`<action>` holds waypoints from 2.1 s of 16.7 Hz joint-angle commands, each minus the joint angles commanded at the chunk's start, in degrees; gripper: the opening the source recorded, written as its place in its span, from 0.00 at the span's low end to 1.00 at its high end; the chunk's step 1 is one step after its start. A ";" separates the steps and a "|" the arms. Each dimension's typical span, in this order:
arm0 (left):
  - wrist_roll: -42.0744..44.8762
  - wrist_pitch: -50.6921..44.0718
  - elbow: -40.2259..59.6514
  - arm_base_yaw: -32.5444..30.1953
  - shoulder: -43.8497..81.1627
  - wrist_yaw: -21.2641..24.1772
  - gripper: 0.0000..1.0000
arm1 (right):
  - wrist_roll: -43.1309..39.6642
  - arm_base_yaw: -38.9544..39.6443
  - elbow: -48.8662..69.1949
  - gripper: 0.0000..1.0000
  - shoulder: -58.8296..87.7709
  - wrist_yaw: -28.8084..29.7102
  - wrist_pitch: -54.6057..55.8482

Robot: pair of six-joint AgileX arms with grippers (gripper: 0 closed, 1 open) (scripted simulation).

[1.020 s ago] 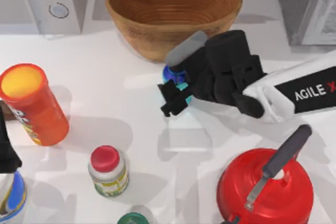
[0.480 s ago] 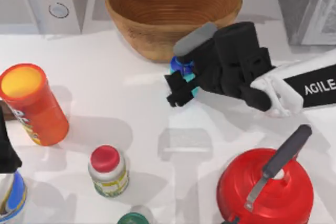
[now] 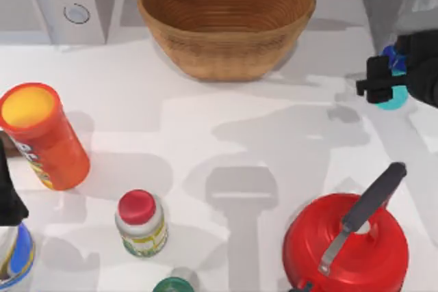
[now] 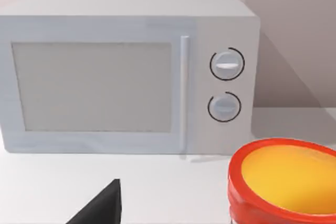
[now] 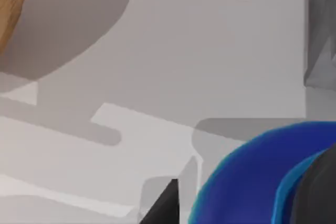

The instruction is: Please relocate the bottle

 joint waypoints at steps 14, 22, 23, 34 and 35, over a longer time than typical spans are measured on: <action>0.00 0.00 0.00 0.00 0.00 0.00 1.00 | 1.88 -10.86 -16.08 0.00 -13.27 -1.29 4.28; 0.00 0.00 0.00 0.00 0.00 0.00 1.00 | 2.06 -10.49 -13.52 0.00 -1.50 -0.77 13.44; 0.00 0.00 0.00 0.00 0.00 0.00 1.00 | 2.10 -10.41 -13.22 0.00 0.19 -0.76 14.72; 0.00 0.00 0.00 0.00 0.00 0.00 1.00 | 2.34 -10.33 -12.25 0.30 4.87 -0.51 18.80; 0.00 0.00 0.00 0.00 0.00 0.00 1.00 | 2.34 -10.33 -12.25 0.38 4.87 -0.51 18.80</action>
